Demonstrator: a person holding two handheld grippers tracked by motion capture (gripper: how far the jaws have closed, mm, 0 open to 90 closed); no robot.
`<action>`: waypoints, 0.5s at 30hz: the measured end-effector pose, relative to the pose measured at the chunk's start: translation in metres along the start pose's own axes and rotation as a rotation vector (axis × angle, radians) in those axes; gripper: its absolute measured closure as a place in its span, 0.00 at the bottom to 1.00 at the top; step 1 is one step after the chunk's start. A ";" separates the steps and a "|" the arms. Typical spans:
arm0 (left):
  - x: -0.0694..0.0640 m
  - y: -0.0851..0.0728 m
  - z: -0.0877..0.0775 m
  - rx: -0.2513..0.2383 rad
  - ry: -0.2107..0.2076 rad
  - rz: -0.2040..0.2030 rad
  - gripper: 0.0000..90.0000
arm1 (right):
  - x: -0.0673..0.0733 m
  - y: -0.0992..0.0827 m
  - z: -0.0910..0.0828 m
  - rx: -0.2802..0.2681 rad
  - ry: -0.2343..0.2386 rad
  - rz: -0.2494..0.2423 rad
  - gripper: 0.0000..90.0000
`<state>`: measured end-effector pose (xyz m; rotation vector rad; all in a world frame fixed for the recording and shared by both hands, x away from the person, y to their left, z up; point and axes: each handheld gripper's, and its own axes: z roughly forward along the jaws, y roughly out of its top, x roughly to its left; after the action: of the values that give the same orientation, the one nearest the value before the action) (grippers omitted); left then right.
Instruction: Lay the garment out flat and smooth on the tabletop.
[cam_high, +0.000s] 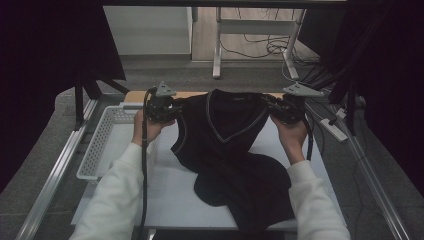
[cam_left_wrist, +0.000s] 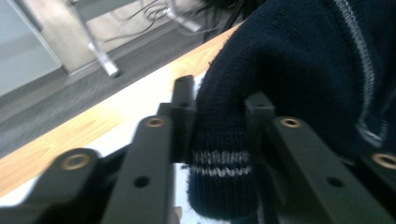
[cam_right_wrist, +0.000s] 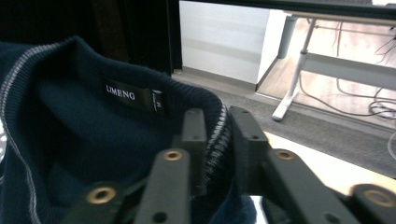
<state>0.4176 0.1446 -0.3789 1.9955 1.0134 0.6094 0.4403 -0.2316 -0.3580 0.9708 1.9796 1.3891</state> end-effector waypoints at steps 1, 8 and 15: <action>0.001 -0.001 0.005 0.022 0.009 -0.016 0.53 | -0.003 -0.001 0.008 0.006 0.018 0.017 0.53; -0.010 -0.016 0.000 0.008 -0.034 -0.020 0.36 | -0.005 -0.018 0.004 0.046 0.046 0.054 0.40; -0.036 -0.029 -0.016 -0.019 -0.072 0.010 0.35 | -0.002 -0.051 -0.026 0.117 0.060 0.052 0.41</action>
<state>0.3734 0.1328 -0.3958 1.9929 0.9516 0.5463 0.4090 -0.2586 -0.3980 1.0509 2.1137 1.3583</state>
